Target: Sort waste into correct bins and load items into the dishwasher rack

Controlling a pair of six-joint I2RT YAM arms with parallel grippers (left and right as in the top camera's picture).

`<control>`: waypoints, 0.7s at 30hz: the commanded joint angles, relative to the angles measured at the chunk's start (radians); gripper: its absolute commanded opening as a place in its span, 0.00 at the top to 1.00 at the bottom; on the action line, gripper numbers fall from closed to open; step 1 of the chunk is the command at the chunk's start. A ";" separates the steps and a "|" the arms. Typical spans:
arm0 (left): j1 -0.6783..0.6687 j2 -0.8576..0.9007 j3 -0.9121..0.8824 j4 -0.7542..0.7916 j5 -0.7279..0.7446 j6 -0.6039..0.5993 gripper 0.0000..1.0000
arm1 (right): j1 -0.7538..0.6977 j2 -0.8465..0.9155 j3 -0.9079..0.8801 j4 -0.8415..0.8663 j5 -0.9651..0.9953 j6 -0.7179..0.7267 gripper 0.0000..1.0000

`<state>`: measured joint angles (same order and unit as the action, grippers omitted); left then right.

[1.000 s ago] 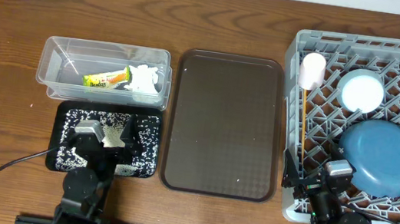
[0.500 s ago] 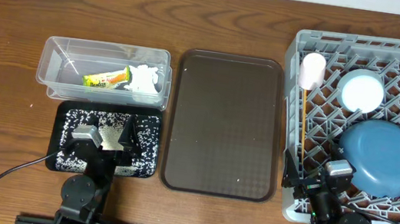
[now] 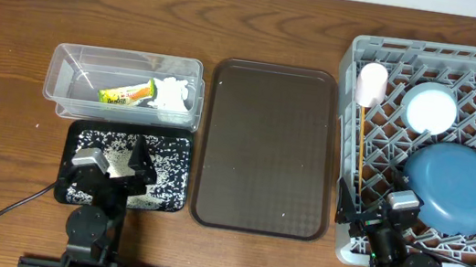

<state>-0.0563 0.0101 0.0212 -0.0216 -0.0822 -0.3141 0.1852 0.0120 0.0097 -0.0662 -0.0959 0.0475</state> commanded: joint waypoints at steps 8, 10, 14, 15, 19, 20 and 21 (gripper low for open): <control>0.009 -0.009 -0.017 -0.042 -0.016 0.003 0.06 | 0.003 -0.007 -0.004 -0.001 0.010 -0.011 0.01; 0.000 -0.009 -0.017 -0.042 -0.016 0.003 0.06 | 0.003 -0.007 -0.004 -0.001 0.010 -0.011 0.01; -0.004 -0.009 -0.017 -0.042 -0.016 0.003 0.06 | 0.003 -0.007 -0.004 -0.001 0.010 -0.011 0.01; -0.004 -0.009 -0.017 -0.042 -0.016 0.003 0.06 | 0.003 -0.007 -0.004 -0.001 0.010 -0.012 0.01; -0.004 -0.007 -0.017 -0.042 -0.016 0.003 0.06 | 0.003 -0.007 -0.004 -0.001 0.010 -0.011 0.01; -0.004 -0.006 -0.017 -0.042 -0.016 0.003 0.05 | 0.003 -0.007 -0.004 -0.001 0.010 -0.011 0.01; -0.004 -0.006 -0.017 -0.042 -0.016 0.003 0.06 | 0.003 -0.007 -0.004 -0.001 0.010 -0.011 0.01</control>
<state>-0.0563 0.0101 0.0216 -0.0216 -0.0818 -0.3141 0.1852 0.0120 0.0097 -0.0662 -0.0959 0.0475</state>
